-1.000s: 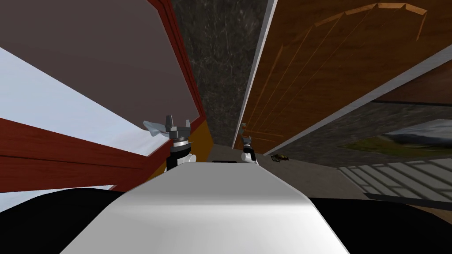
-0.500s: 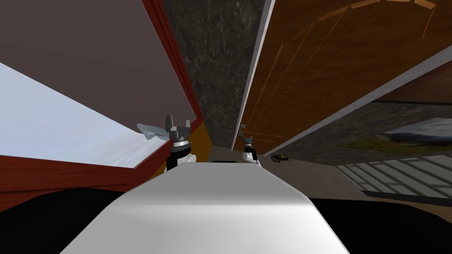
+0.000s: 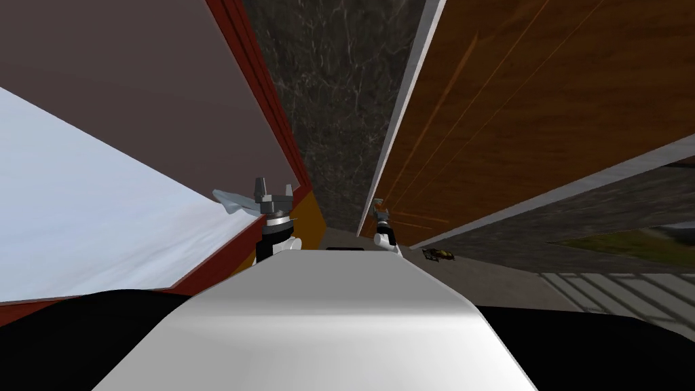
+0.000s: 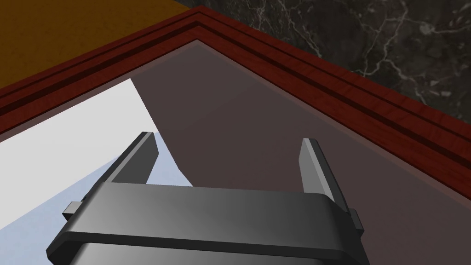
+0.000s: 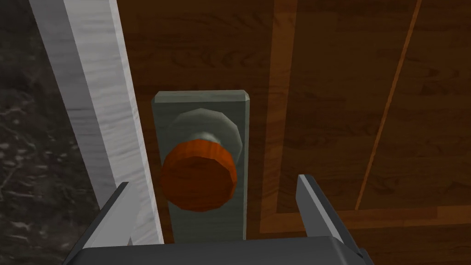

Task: Pull the door open

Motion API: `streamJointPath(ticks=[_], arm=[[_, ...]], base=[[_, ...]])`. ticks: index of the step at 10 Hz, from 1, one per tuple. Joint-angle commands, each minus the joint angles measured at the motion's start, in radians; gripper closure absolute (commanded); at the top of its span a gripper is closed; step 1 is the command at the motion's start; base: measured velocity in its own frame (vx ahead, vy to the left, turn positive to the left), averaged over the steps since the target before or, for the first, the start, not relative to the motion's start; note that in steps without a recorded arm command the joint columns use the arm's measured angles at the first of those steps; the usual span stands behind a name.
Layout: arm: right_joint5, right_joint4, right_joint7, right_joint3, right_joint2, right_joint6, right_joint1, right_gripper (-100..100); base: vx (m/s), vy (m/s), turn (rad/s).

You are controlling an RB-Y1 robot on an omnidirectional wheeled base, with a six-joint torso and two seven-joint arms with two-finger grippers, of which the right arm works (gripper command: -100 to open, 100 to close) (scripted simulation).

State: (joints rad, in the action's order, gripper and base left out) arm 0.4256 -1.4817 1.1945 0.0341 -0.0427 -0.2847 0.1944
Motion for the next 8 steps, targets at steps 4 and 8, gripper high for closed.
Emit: streamJointPath(ticks=[4, 8], arm=[[0.002, 0.003, 0.001, 0.004, 0.005, 0.001, -0.003, 100], [0.002, 0.003, 0.001, 0.004, 0.005, 0.001, -0.003, 100]], base=[[0.107, -0.020, 0.051], [-0.017, 0.004, 0.001]])
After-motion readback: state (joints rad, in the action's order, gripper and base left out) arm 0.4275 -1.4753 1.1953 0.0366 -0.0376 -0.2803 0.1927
